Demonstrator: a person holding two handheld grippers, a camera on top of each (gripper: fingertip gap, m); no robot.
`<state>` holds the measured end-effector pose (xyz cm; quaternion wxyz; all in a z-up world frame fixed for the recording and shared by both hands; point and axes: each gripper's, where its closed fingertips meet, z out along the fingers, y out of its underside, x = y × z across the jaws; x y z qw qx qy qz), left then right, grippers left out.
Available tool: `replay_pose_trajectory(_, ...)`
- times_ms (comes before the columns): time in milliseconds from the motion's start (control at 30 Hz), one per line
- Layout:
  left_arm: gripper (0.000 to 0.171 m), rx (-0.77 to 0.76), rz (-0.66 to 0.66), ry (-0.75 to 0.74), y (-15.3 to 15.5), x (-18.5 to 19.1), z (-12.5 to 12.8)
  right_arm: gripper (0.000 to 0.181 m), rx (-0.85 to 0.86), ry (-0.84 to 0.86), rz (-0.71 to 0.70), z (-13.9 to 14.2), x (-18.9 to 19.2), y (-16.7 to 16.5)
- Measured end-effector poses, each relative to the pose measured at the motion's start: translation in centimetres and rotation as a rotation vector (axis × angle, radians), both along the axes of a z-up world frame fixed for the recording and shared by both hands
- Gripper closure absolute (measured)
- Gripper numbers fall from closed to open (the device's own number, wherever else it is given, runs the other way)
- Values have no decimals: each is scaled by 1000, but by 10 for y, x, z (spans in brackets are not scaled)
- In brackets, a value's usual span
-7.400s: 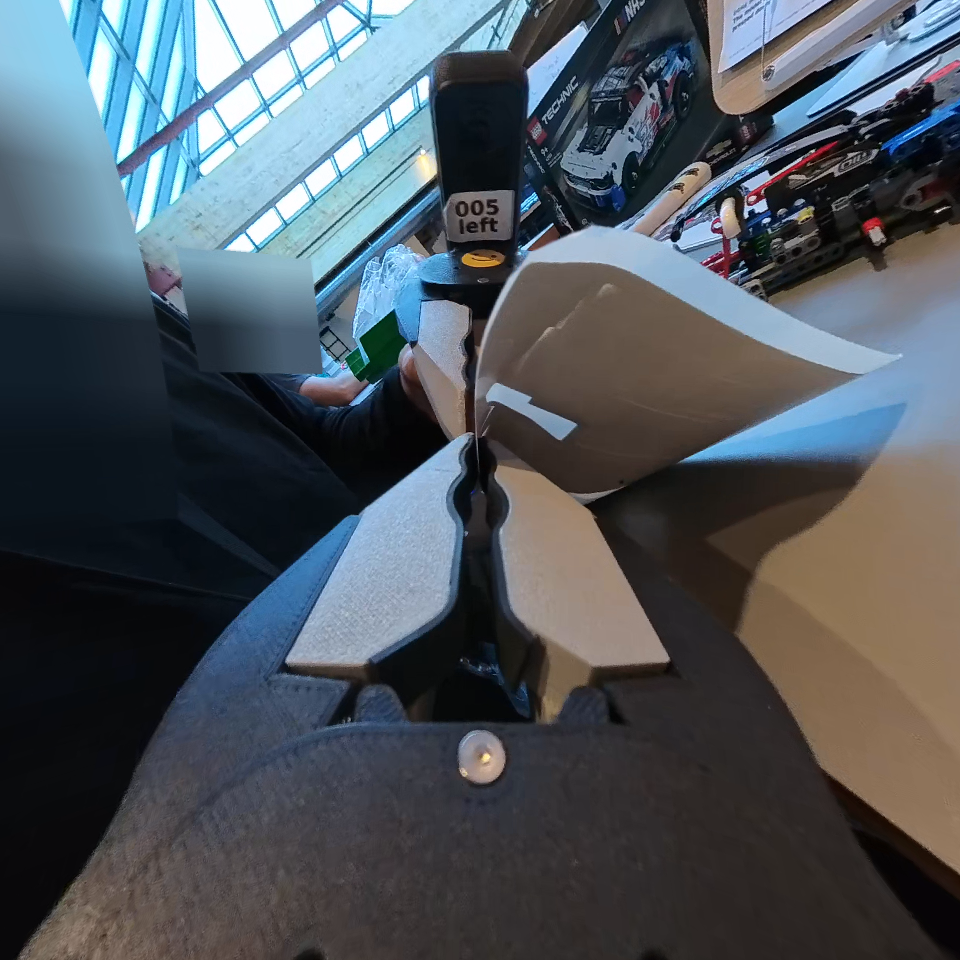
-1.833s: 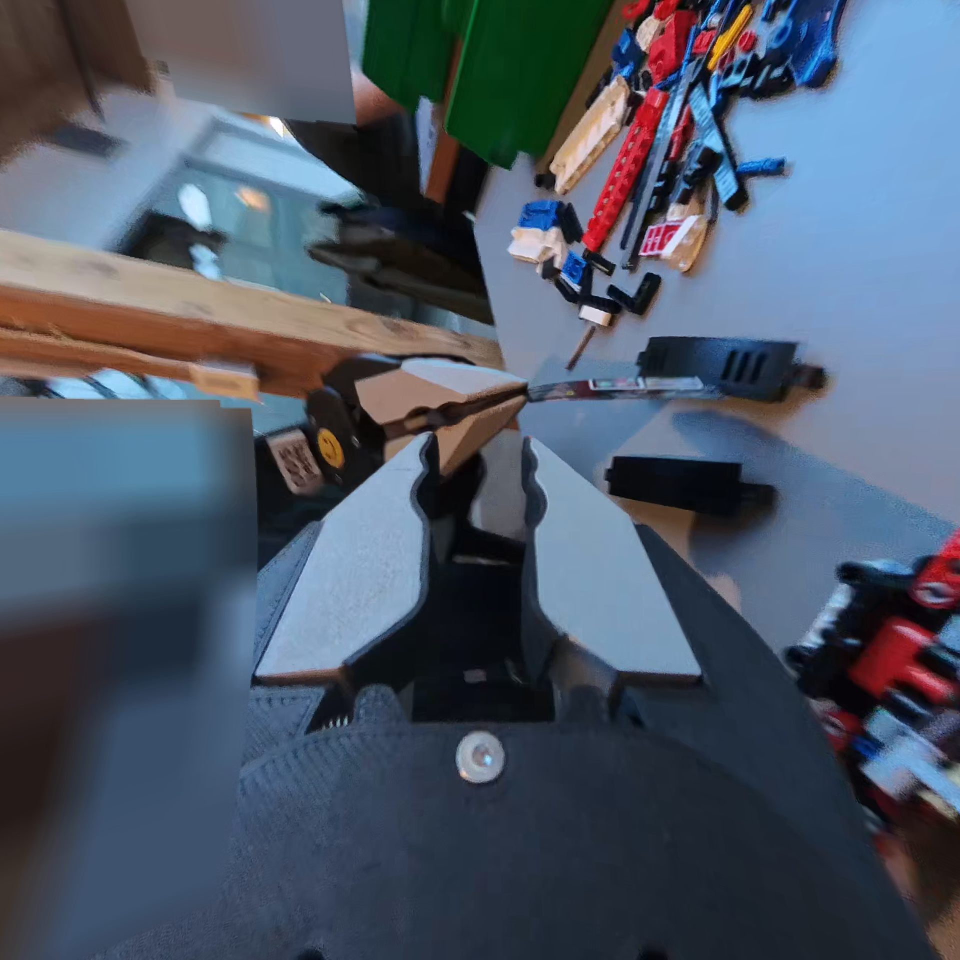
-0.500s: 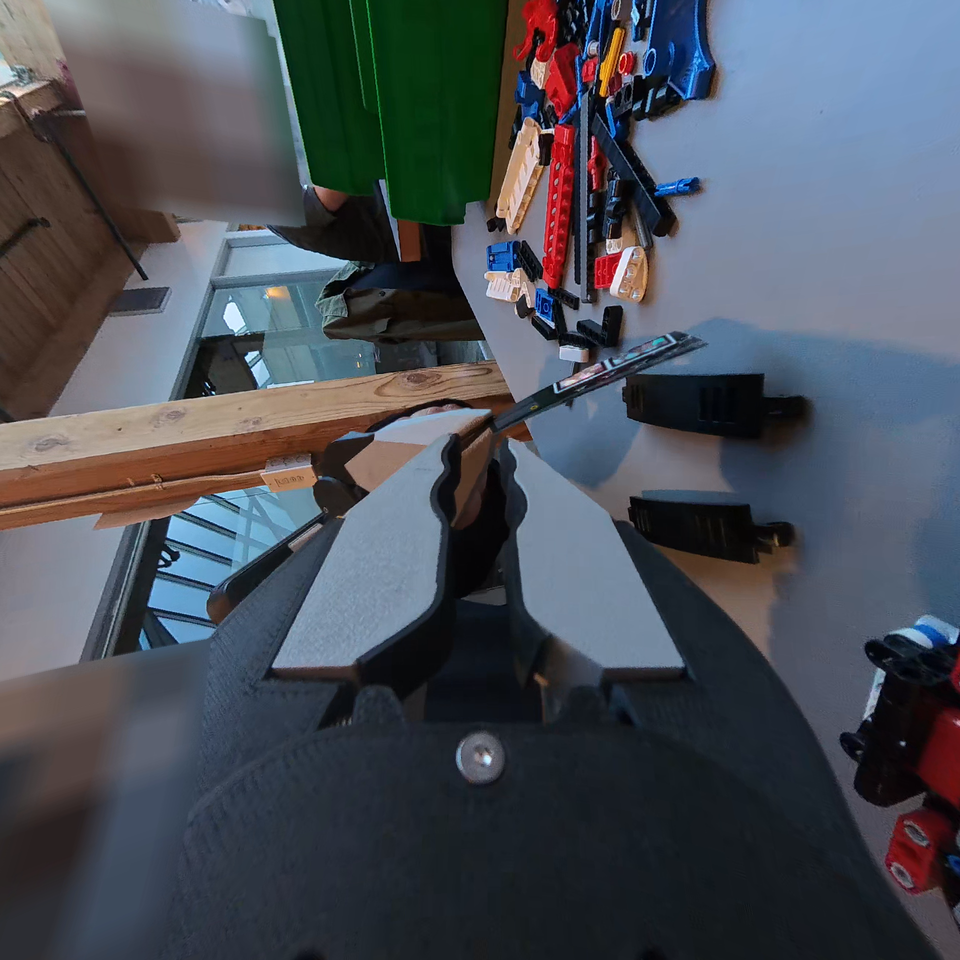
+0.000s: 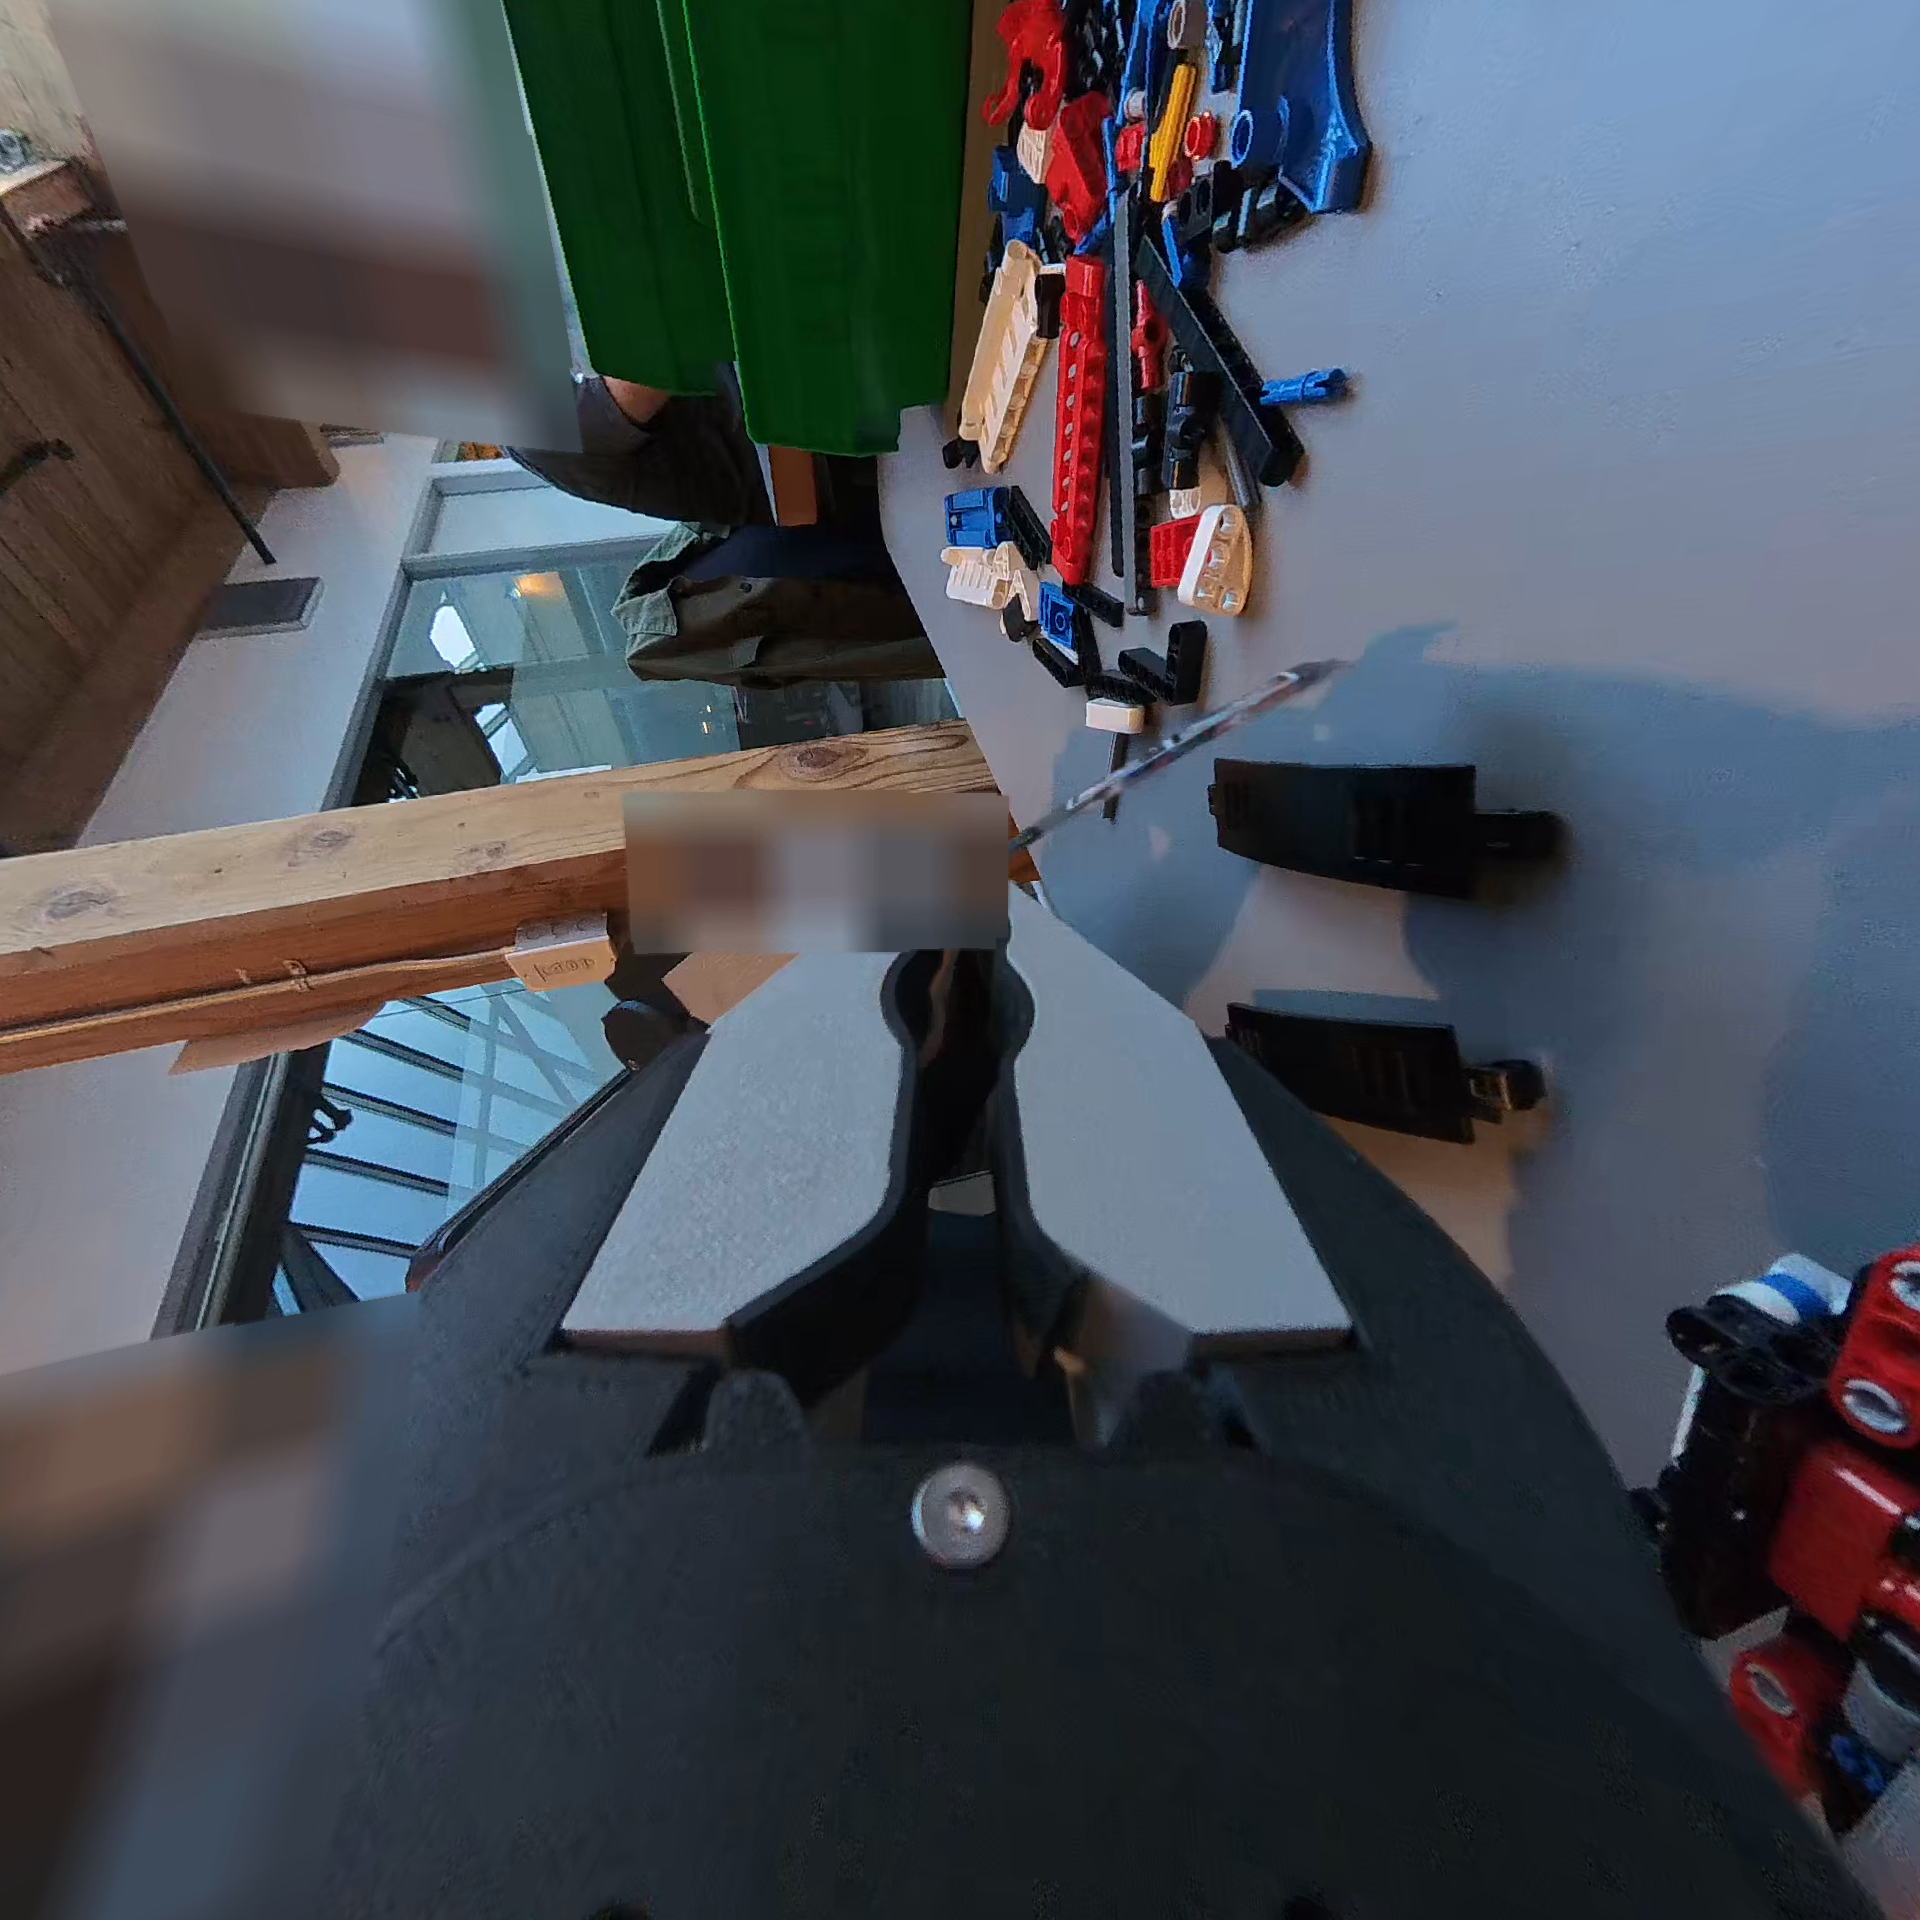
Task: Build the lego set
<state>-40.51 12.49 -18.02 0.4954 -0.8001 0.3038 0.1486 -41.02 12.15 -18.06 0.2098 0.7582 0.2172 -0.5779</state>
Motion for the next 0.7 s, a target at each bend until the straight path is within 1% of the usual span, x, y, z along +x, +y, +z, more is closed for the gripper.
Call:
replay_pose_trajectory(167,171,17,-2,62,-1,1,0,180,-5,-4,12,-2,0,-2)
replay_pose_trajectory(300,171,30,-11,121,-2,3,-1,171,-29,2,8,-1,0,-2)
replay_pose_trajectory(367,171,31,-17,136,-2,5,-3,174,-27,3,13,-2,0,-3)
replay_pose_trajectory(400,171,32,-19,143,-2,5,-3,179,-29,5,15,-1,0,-4)
replay_pose_trajectory(467,171,27,-18,153,-2,5,-5,176,-37,12,10,0,-1,-3)
replay_pose_trajectory(567,171,26,-22,152,-2,6,-6,181,-19,-1,19,-2,1,-3)
replay_pose_trajectory(700,171,38,-24,151,-1,8,-4,181,13,0,39,-3,2,-3)
